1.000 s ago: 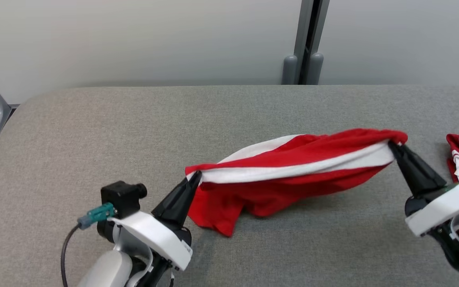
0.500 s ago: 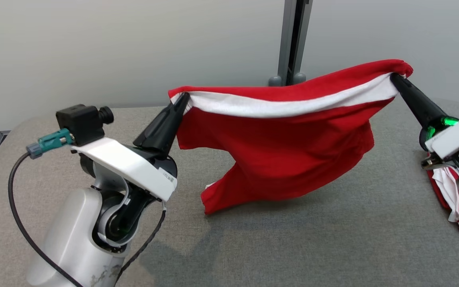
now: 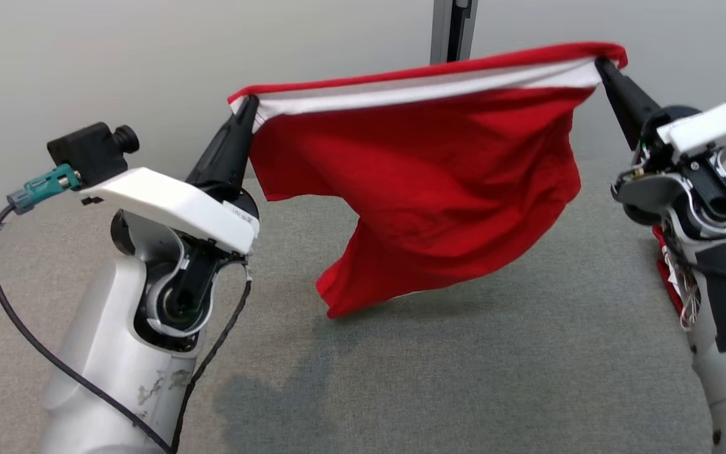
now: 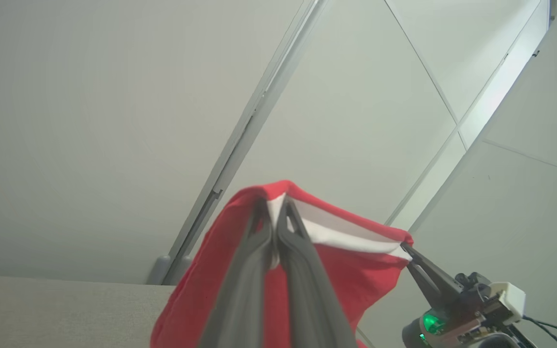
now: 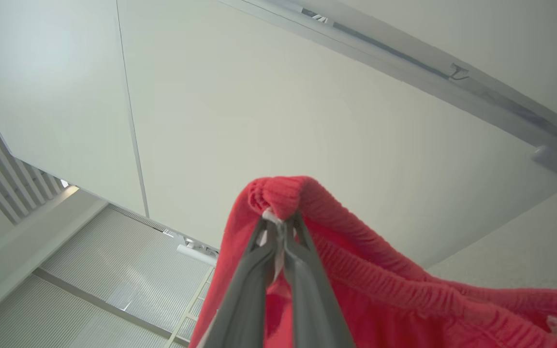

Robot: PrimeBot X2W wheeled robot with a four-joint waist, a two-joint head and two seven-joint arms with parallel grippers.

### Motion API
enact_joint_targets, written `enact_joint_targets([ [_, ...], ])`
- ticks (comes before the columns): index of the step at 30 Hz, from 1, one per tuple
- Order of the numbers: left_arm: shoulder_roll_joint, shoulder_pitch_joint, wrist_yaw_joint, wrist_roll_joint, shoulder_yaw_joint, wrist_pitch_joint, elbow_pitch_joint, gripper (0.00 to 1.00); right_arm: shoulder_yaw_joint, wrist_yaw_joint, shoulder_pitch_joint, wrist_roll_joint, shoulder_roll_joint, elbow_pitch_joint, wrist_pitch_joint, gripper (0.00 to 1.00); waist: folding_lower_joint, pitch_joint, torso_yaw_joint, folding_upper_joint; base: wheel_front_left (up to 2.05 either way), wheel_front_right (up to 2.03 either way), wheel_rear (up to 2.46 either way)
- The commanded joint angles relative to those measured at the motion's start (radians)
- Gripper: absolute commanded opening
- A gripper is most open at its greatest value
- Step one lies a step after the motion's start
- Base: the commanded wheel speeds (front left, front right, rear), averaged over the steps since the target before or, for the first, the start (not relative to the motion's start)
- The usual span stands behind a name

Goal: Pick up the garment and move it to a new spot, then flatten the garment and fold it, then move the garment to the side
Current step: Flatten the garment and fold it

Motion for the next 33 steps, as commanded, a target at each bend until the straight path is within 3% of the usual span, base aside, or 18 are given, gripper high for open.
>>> enact_joint_targets([
  [1,0.002,-0.028,0.017,-0.010,0.019,-0.002,0.012,0.00,-0.013,0.002,-0.055,0.003,0.007,0.030,-0.003,0.00,0.0000,0.003,-0.002,0.0000,0.00,0.00,0.00],
  [8,-0.013,-0.174,0.088,-0.035,0.050,0.035,0.103,0.00,-0.006,0.002,-0.301,-0.060,0.049,0.212,-0.022,0.00,0.0000,0.062,-0.013,0.0000,0.00,0.00,0.00],
  [15,-0.016,-0.484,0.143,-0.009,0.091,0.017,0.253,0.00,0.012,0.002,-0.580,-0.165,0.046,0.274,-0.096,0.00,0.0000,0.243,-0.021,0.0000,0.00,0.00,0.00],
  [18,-0.023,-0.683,0.129,0.029,0.093,-0.057,0.360,0.00,0.024,0.002,-0.704,-0.196,0.053,0.227,-0.163,0.00,0.0000,0.366,-0.030,0.0000,0.00,0.00,0.00],
  [23,-0.043,-0.881,0.090,0.032,0.116,-0.198,0.494,0.00,0.055,0.002,-0.763,-0.199,0.059,0.102,-0.287,0.00,0.0000,0.486,-0.046,0.0000,0.00,0.00,0.00],
  [28,-0.055,-0.962,0.028,0.011,0.121,-0.355,0.636,0.00,0.149,0.001,-0.678,-0.205,0.060,0.008,-0.390,0.00,0.0000,0.551,-0.061,0.0000,0.00,0.00,0.00],
  [30,-0.058,-0.982,0.000,0.004,0.114,-0.385,0.679,0.00,0.177,0.001,-0.656,-0.193,0.050,-0.005,-0.420,0.00,0.0000,0.570,-0.065,0.0000,0.00,0.00,0.00],
  [33,-0.057,-0.975,-0.008,-0.018,0.098,-0.403,0.753,0.00,0.221,0.001,-0.609,-0.182,0.040,0.011,-0.461,0.00,0.0000,0.606,-0.067,0.0000,0.00,0.00,0.00],
])
